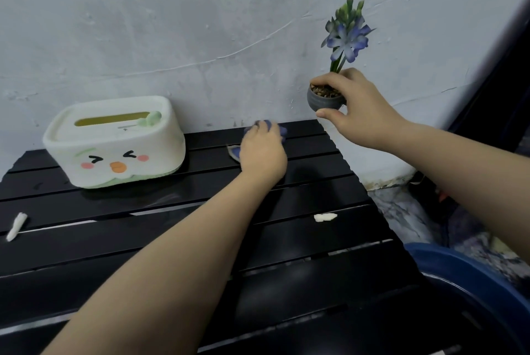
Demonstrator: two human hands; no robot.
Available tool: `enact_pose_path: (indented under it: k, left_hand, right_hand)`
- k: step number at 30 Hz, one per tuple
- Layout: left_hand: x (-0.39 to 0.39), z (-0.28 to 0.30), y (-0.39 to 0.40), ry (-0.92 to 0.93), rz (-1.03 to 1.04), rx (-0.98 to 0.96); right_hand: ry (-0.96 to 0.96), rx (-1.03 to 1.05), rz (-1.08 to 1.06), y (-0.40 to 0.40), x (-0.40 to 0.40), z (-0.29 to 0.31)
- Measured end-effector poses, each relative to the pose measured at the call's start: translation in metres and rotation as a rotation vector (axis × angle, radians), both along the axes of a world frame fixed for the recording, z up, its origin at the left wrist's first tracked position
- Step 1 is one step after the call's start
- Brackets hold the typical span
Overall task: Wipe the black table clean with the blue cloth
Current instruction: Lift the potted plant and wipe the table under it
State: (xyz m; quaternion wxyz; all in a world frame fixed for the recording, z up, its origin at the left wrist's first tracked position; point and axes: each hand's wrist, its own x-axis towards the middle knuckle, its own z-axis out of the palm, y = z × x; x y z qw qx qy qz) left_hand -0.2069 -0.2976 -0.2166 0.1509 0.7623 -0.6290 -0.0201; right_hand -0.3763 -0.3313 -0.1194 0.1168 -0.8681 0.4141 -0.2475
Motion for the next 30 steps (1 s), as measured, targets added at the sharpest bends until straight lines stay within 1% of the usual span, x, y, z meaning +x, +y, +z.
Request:
enact_pose_path:
  k: [3,6,9,11,13,16,20,22,24,26,30]
  left_hand:
    - [-0.014,0.006,-0.009,0.107,-0.195,-0.026]
    - [-0.023,0.006,-0.022,0.094,-0.318,-0.039]
    - [-0.029,0.003,-0.033,0.145,-0.411,-0.067]
    - [-0.031,0.002,-0.039,0.229,-0.417,-0.084]
    - [-0.031,0.003,-0.041,0.334,-0.381,-0.078]
    - [-0.028,0.009,-0.034,0.481,-0.349,-0.013]
    - [-0.017,0.019,-0.006,0.703,-0.395,0.029]
    - [-0.010,0.021,0.017,0.776,-0.448,0.042]
    - [-0.003,0.019,0.043,0.783,-0.483,0.059]
    - [0.004,0.016,0.071,0.770,-0.497,0.035]
    - [0.019,0.015,0.128,0.811,-0.498,0.037]
  right_hand:
    - [-0.021,0.003,-0.016,-0.002,0.002,0.001]
    - [-0.026,-0.003,-0.006,0.000,0.006,0.001]
    - [-0.029,-0.008,-0.001,0.001,0.009,0.001]
    - [-0.040,0.001,-0.002,0.002,0.011,0.000]
    - [-0.060,0.022,-0.002,0.005,0.014,-0.002]
    - [-0.091,0.041,-0.004,0.010,0.020,-0.007]
    - [-0.131,0.047,-0.018,0.017,0.030,-0.009]
    - [-0.127,0.058,-0.019,0.021,0.035,-0.011]
    - [-0.113,0.082,-0.018,0.024,0.041,-0.014]
    - [-0.084,0.113,-0.009,0.028,0.047,-0.020]
    - [-0.009,0.202,0.034,0.034,0.063,-0.035]
